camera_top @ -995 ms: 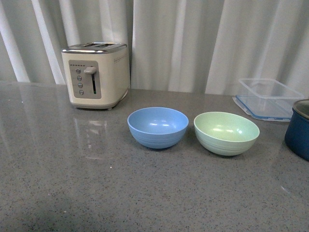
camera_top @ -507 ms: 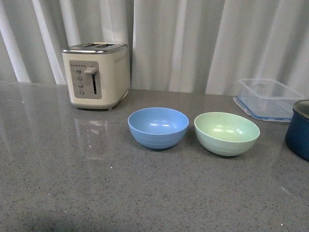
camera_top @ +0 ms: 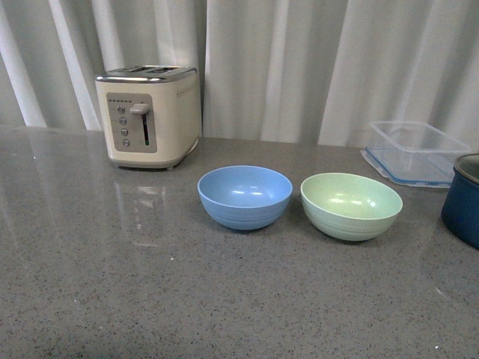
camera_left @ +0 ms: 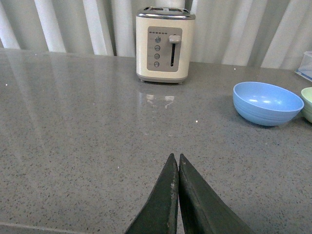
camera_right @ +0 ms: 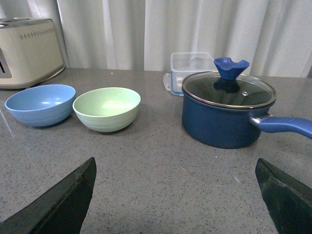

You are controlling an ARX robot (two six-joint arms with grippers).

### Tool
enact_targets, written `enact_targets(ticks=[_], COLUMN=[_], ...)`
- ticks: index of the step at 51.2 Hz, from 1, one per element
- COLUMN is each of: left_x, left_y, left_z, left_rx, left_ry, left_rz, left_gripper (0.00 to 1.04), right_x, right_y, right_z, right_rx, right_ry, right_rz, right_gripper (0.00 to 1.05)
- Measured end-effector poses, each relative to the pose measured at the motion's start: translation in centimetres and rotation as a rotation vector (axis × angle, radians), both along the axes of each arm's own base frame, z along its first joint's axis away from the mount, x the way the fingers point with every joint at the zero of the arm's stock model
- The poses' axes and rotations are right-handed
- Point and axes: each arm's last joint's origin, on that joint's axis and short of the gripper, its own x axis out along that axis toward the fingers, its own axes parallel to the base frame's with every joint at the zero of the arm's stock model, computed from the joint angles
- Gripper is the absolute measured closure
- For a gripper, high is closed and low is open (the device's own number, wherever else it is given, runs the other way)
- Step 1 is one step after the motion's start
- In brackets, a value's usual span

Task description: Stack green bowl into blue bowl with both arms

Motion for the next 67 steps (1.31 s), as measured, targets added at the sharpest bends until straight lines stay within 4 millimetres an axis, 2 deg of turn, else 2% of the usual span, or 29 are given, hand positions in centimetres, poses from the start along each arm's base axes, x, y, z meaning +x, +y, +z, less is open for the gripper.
enact_targets(ticks=[23,31,40,67], left_x=[-1.0,-2.1,-2.2,-2.2], left_y=[0.0,0.0,0.0,0.0], left_z=[0.0,-0.3,-0.3,-0.3], left_rx=[0.000,0.000,-0.001,0.000], left_ry=[-0.004,0.000,0.001,0.002], left_rz=[0.000,0.000,0.000,0.000], left_gripper=[1.01,1.01,1.00,0.20], right_x=[0.0,0.0,0.0,0.0], right_y=[0.0,0.0,0.0,0.0], right_z=[0.0,0.0,0.0,0.0], right_rx=[0.000,0.000,0.000,0.000], right_ry=[0.000,0.000,0.000,0.000], right_rz=[0.000,0.000,0.000,0.000], right_gripper=[0.10,0.10,0.10,0.10])
